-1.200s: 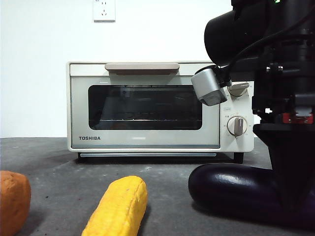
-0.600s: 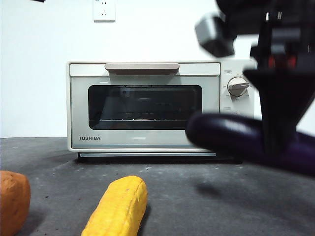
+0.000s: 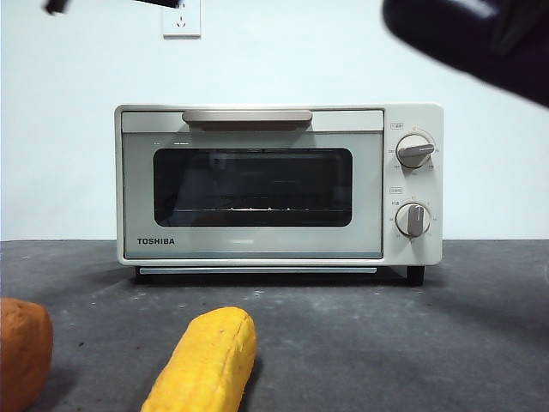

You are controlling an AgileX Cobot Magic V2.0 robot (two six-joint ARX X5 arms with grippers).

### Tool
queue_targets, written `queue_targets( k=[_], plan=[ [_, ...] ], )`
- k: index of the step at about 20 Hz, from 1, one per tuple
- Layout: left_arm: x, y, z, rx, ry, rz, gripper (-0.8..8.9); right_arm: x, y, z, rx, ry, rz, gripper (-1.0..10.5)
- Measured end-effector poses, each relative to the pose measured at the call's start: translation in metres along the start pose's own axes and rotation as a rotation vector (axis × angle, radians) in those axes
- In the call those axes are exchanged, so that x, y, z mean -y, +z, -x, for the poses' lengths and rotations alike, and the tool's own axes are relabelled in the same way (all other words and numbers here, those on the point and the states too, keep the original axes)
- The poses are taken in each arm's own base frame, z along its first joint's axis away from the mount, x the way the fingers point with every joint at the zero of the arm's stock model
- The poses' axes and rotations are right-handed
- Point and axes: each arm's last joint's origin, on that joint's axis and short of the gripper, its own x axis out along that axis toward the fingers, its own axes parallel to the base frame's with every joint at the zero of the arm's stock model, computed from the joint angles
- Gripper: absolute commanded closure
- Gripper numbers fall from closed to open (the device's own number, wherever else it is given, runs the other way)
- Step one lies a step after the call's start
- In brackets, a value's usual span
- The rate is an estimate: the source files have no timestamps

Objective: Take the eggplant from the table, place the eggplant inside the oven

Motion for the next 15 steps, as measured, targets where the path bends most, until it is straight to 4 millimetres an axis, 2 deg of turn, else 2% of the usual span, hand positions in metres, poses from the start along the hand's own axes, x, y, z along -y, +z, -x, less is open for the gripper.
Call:
queue_targets(
  k=[4, 8, 12, 15],
  plan=[
    [0.001, 0.011, -0.042, -0.085, 0.033, -0.033, 8.06, 0.003, -0.011, 0.023, 0.087, -0.108, -0.06, 9.4],
    [-0.002, 0.002, -0.082, -0.182, 0.105, -0.076, 8.06, 0.004, -0.024, 0.046, 0.192, -0.134, -0.114, 9.4],
    [-0.006, -0.008, -0.101, -0.23, 0.167, -0.124, 8.06, 0.003, -0.036, 0.064, 0.277, -0.126, -0.151, 9.4],
    [-0.008, -0.006, -0.103, -0.216, 0.227, -0.169, 8.06, 0.003, -0.043, 0.072, 0.319, -0.12, -0.173, 9.4]
  ],
)
